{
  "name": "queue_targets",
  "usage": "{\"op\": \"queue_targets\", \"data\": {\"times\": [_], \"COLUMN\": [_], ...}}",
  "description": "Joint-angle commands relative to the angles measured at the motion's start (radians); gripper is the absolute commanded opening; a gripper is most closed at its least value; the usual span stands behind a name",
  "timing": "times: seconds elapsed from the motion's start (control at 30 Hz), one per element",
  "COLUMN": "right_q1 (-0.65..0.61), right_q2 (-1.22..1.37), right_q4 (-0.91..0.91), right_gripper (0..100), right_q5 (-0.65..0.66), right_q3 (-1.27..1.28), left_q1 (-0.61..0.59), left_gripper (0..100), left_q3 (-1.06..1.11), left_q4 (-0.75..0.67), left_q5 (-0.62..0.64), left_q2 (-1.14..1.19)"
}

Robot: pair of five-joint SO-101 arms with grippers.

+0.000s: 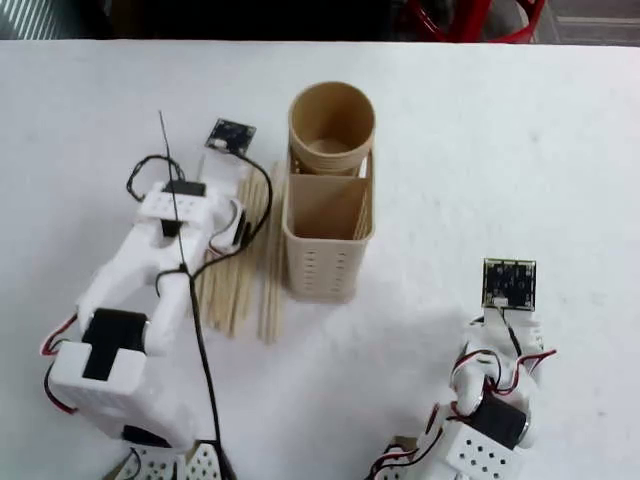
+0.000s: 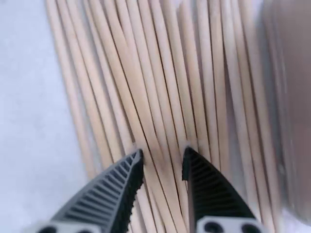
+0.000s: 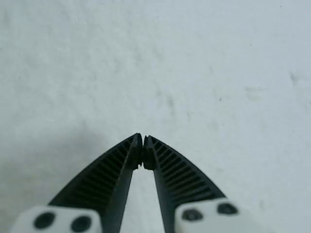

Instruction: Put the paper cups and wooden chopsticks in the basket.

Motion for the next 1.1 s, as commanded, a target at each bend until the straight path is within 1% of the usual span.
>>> {"op": "queue_targets", "data": {"times": [0.0, 0.13, 0.3, 0.5, 0.67, 0.77, 0.87, 1.07], "right_q1": [0.008, 0.008, 0.008, 0.008, 0.008, 0.008, 0.008, 0.008], "right_q2": [-0.002, -0.002, -0.002, -0.002, -0.002, -0.002, -0.002, -0.002], "right_q4": [0.004, 0.004, 0.004, 0.004, 0.004, 0.004, 0.004, 0.004], "right_gripper": [1.8, 1.8, 1.8, 1.8, 1.8, 1.8, 1.8, 1.8], "right_q5": [0.002, 0.002, 0.002, 0.002, 0.002, 0.002, 0.002, 0.002], "right_q3": [0.009, 0.009, 0.009, 0.009, 0.009, 0.009, 0.009, 0.009], "left_q1": [-0.01, -0.01, -0.01, -0.01, -0.01, -0.01, -0.01, -0.008], "left_gripper": [15, 11, 12, 6, 5, 5, 5, 6], "left_q3": [-0.037, -0.061, -0.117, -0.118, -0.126, -0.123, -0.121, -0.081], "left_q4": [0.005, 0.005, 0.058, 0.057, 0.06, 0.066, 0.109, 0.11], "left_q5": [0.005, 0.005, 0.005, 0.005, -0.003, -0.003, -0.005, -0.005], "left_q2": [0.001, 0.062, 0.101, 0.099, 0.096, 0.054, -0.021, -0.094]}}
